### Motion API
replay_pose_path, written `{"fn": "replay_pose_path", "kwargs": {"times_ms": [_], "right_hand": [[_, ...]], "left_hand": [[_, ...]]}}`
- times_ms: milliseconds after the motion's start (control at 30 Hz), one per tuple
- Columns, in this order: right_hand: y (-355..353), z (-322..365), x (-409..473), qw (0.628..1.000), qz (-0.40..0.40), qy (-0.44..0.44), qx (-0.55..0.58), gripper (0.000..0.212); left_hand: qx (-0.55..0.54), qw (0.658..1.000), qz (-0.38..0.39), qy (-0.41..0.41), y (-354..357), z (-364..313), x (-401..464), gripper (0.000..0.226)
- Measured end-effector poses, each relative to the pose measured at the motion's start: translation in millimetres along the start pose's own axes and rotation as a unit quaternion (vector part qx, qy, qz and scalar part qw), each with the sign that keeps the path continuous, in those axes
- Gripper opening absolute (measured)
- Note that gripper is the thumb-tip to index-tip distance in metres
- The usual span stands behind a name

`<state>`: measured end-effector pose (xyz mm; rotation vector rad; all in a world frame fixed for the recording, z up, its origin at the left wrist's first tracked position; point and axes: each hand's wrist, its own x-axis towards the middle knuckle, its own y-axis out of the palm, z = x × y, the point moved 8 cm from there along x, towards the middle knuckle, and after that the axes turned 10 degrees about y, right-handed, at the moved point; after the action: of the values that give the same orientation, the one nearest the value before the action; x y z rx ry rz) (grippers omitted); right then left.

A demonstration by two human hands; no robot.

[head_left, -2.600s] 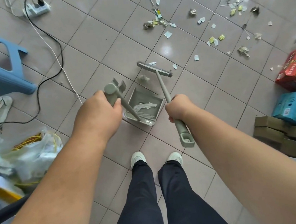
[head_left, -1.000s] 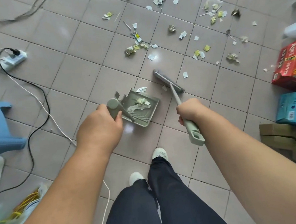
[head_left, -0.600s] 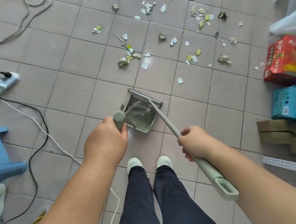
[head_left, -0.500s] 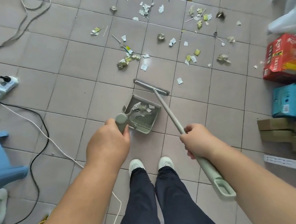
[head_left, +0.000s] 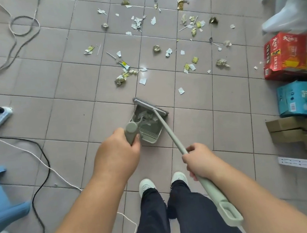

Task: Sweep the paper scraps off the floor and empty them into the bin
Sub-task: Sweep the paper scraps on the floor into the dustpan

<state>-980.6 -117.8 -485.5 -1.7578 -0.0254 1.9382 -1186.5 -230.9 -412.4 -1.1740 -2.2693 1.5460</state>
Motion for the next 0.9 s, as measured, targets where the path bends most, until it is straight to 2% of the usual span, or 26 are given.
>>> {"fn": "replay_pose_path", "kwargs": {"times_ms": [133, 267, 433, 567, 667, 900], "right_hand": [[-37.7, 15.2, 11.6, 0.999, -0.031, -0.007, 0.031, 0.025], [-90.1, 36.2, 35.6, 0.996, -0.077, -0.006, 0.047, 0.022], [-153.0, 62.5, 80.8, 0.991, -0.096, 0.006, 0.088, 0.021], [-190.3, 72.4, 109.3, 0.992, -0.088, 0.026, 0.089, 0.019], [-201.0, 75.6, 122.2, 0.995, -0.070, 0.038, 0.054, 0.009], [-178.0, 61.2, 107.0, 0.995, -0.010, 0.072, 0.065, 0.013]], "left_hand": [[0.003, 0.999, 0.010, 0.031, 4.6, -31.2, 28.6, 0.031], [0.030, 0.998, 0.013, 0.053, 10.5, -65.8, 65.0, 0.030], [0.050, 0.996, 0.020, 0.076, 22.8, -118.2, 119.4, 0.032], [0.066, 0.994, 0.041, 0.081, 36.1, -154.3, 156.9, 0.029], [0.090, 0.991, 0.047, 0.084, 40.5, -167.8, 171.1, 0.030], [0.105, 0.989, 0.051, 0.087, 38.0, -180.5, 182.5, 0.032]]}}
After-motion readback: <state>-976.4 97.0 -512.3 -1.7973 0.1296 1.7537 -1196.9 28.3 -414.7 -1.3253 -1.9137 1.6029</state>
